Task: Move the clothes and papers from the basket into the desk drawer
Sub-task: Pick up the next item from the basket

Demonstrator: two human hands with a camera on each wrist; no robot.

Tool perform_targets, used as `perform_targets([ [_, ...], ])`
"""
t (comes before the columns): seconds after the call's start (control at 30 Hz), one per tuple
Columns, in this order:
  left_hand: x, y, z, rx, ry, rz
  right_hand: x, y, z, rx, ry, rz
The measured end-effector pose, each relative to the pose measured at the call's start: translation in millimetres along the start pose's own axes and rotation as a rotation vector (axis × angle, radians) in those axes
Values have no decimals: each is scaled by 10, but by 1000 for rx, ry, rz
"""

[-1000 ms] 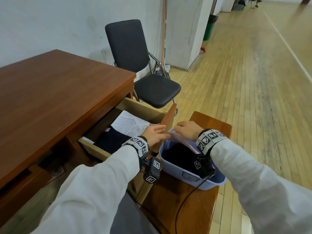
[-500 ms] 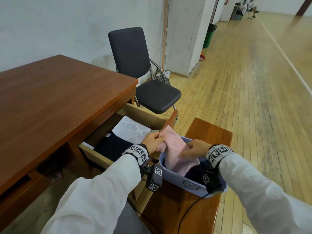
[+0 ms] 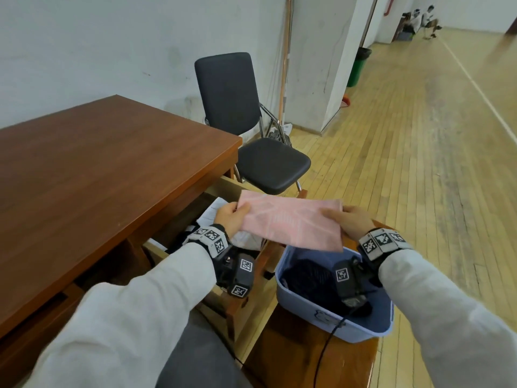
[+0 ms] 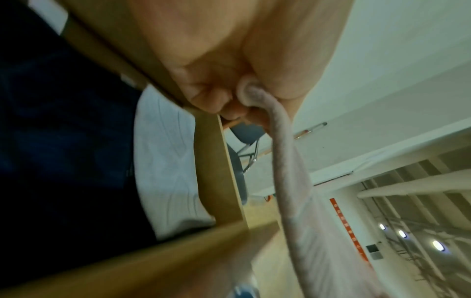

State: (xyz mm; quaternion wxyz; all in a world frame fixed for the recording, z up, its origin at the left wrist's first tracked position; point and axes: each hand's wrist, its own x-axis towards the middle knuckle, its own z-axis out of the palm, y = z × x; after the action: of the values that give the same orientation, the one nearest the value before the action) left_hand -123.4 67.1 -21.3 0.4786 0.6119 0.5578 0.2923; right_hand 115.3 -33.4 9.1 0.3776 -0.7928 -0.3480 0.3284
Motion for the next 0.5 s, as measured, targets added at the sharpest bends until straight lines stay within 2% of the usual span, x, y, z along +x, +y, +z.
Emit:
perform_targets([
  [0.1,198,-64,-407,125,82,-3,26,-283,412,23,-71,-17],
  [0.23,451,-182,-740,295,122,-45,257,-437,964,1,-130,-50],
  [0.37,613,-258,-776,416,108,-60,357,-510,1245,-300,-61,-143],
  [0.5,838,-428,-657,520,115,-88,561,-501,1421,-489,-26,-229],
])
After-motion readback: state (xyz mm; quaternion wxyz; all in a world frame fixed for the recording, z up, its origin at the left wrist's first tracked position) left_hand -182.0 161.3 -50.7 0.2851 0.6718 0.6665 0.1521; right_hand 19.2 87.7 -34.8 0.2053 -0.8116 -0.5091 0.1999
